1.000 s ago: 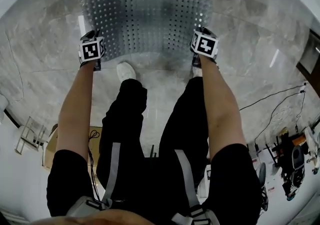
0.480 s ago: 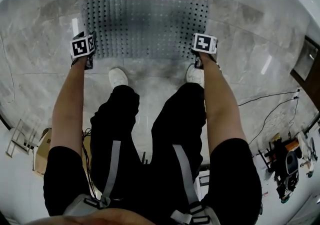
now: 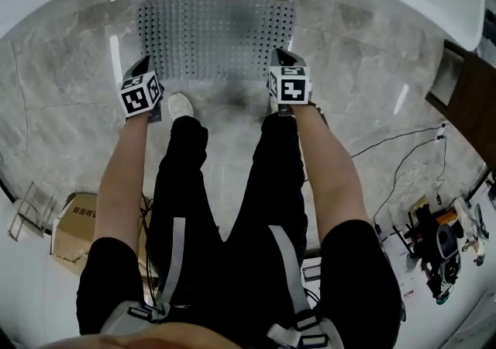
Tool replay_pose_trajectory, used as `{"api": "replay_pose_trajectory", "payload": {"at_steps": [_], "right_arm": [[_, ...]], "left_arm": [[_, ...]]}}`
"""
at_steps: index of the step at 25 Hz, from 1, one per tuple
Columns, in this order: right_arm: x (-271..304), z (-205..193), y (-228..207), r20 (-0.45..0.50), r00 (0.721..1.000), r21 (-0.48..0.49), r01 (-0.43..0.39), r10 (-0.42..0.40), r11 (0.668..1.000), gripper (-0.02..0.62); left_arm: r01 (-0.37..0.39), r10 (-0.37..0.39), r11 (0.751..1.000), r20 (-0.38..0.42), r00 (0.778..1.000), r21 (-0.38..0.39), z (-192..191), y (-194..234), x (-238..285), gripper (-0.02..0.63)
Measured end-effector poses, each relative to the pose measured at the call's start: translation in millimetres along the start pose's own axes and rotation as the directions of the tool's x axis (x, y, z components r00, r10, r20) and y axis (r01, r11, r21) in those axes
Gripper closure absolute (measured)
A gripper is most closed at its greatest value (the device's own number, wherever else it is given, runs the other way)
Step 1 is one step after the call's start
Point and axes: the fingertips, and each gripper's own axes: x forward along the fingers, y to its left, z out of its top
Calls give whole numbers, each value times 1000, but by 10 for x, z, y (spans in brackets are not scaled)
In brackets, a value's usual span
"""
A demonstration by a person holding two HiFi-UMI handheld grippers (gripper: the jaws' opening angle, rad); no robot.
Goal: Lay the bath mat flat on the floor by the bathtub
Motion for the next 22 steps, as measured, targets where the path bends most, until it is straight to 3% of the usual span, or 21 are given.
{"api": "replay_pose_trajectory", "payload": {"at_steps": [2, 5, 10, 12, 16, 22], "right_arm": [[-548, 350, 252, 101, 993, -39, -58, 62, 998, 589], [-1480, 761, 528, 237, 966, -28, -96, 100, 995, 589], [-3005, 1444, 844, 459, 884, 39, -120, 88, 992, 591], [-3610, 1744, 947, 536, 841, 42, -120, 79, 992, 591], [-4692, 2431, 976, 691, 722, 7, -51, 32, 999, 591], [-6254, 2741, 1167, 826, 564, 37, -19, -20, 999, 591]], "left_arm": [[44, -39, 998, 104, 994, -43, 366, -213, -563, 603], [55, -58, 998, 192, 980, 19, 762, -546, -1480, 603], [154, -154, 988, 308, 939, 26, 1440, -1194, -2838, 604], [183, -183, 983, 371, 910, 35, 1806, -1429, -3344, 604], [191, -215, 977, 519, 827, 100, 2679, -1807, -4239, 604], [201, -270, 963, 625, 732, 181, 3159, -2029, -5627, 604]]}}
